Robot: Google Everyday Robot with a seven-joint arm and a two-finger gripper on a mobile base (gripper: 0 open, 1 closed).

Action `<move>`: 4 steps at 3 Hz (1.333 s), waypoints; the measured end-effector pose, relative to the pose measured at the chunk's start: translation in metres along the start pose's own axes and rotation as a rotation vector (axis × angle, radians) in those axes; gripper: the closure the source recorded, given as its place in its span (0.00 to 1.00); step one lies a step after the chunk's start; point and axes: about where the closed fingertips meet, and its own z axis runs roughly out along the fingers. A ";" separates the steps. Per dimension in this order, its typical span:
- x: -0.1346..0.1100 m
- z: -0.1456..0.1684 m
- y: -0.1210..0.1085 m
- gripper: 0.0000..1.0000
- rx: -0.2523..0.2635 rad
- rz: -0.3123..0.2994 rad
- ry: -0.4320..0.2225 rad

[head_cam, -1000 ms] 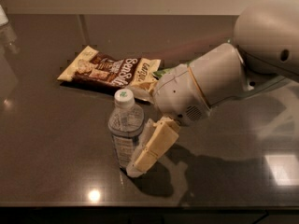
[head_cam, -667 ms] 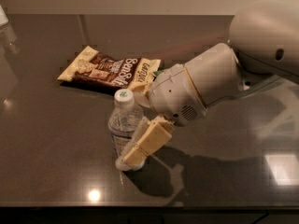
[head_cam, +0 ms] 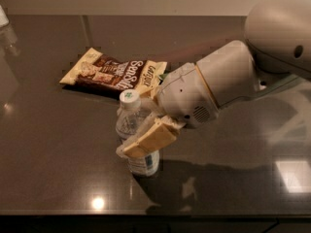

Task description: Move blue plastic bottle near green jalapeno chip bag

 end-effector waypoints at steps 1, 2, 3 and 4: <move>-0.003 -0.033 -0.006 0.87 0.065 -0.002 0.009; -0.006 -0.079 -0.020 1.00 0.163 -0.006 0.013; -0.001 -0.126 -0.046 1.00 0.264 0.002 0.018; 0.008 -0.167 -0.078 1.00 0.347 0.024 0.002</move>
Offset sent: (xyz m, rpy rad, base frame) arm 0.0549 -0.1134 0.0783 0.0044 -0.1543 -0.2434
